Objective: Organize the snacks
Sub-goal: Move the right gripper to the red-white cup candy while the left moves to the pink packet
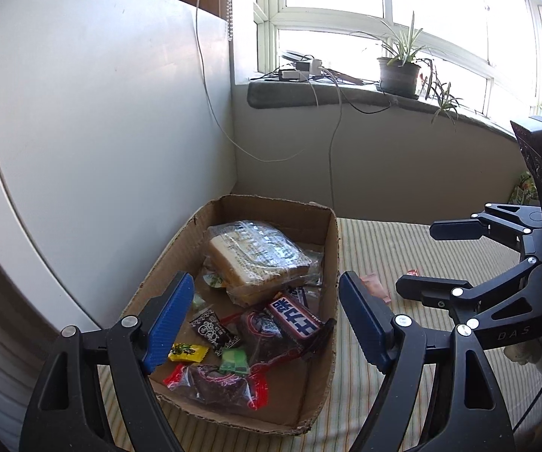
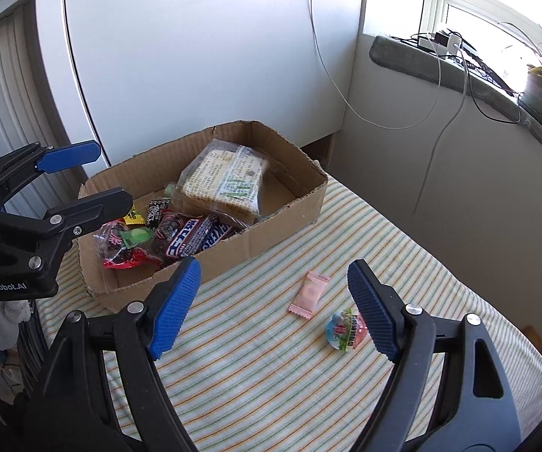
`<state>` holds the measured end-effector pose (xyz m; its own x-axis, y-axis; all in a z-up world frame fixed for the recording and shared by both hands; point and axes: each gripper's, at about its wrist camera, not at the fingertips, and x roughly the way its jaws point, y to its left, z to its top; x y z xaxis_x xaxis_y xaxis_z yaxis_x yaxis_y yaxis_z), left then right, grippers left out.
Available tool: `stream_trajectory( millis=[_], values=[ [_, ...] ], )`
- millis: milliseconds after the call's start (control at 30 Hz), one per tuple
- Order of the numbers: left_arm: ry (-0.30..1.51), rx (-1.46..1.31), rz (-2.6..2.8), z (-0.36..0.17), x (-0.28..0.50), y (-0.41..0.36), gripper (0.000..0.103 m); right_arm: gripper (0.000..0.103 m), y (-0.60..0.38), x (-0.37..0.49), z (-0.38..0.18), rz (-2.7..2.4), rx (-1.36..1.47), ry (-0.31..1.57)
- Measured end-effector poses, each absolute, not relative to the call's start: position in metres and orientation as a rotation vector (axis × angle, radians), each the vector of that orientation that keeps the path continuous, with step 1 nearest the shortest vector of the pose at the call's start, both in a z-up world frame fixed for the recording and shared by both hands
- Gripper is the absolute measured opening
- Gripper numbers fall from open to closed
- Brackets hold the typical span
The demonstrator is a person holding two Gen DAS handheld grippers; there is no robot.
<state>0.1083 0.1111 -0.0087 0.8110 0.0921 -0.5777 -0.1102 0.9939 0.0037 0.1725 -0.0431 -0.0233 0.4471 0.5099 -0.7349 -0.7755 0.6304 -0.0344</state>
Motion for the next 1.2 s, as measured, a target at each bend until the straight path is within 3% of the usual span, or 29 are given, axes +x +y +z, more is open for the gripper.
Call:
stream_trajectory(
  millis=[567, 633, 767, 867, 1200],
  values=[
    [0.618, 0.005, -0.056, -0.014, 0.12, 0.042, 0.078, 0.083, -0.116, 0.226, -0.037, 0.746, -0.258, 0.85],
    [0.632, 0.005, -0.084, -0.018, 0.122, 0.034, 0.065, 0.082, -0.115, 0.232, -0.046, 0.757, -0.248, 0.882],
    [0.677, -0.001, -0.143, -0.03, 0.13, 0.018, 0.052, 0.07, -0.108, 0.24, -0.065, 0.778, -0.24, 0.946],
    [0.707, 0.005, -0.157, -0.04, 0.134, 0.01, 0.04, 0.067, -0.1, 0.244, -0.079, 0.783, -0.247, 0.979],
    [0.778, -0.003, -0.151, -0.064, 0.147, 0.008, 0.038, 0.062, -0.089, 0.253, -0.105, 0.795, -0.276, 1.015]
  ],
)
